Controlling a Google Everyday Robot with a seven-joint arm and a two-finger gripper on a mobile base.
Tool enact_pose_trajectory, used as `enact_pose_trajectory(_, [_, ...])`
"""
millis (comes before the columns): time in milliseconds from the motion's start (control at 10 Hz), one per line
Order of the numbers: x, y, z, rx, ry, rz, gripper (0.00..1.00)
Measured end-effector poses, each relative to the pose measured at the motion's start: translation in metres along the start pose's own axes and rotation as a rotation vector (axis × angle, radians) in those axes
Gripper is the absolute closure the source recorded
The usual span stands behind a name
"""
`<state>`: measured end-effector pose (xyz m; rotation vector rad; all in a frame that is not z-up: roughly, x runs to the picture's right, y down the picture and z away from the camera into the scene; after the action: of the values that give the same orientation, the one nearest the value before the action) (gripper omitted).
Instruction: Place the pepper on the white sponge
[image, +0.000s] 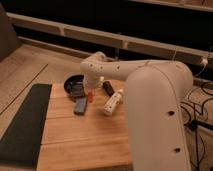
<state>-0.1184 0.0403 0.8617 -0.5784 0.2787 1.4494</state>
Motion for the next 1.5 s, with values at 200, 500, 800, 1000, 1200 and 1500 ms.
enact_pose_trajectory(200, [0.015, 0.022, 0.015, 0.005, 0.036, -0.057, 1.0])
enact_pose_trajectory(500, [0.023, 0.041, 0.028, 0.014, 0.065, -0.106, 1.0])
enact_pose_trajectory(800, [0.026, 0.05, 0.035, 0.022, 0.083, -0.124, 0.84])
enact_pose_trajectory(1000, [0.028, 0.051, 0.038, 0.031, 0.093, -0.129, 0.63])
enact_pose_trajectory(1200, [0.028, 0.046, 0.04, 0.046, 0.095, -0.118, 0.45])
enact_pose_trajectory(1500, [0.03, 0.039, 0.045, 0.068, 0.107, -0.098, 0.25])
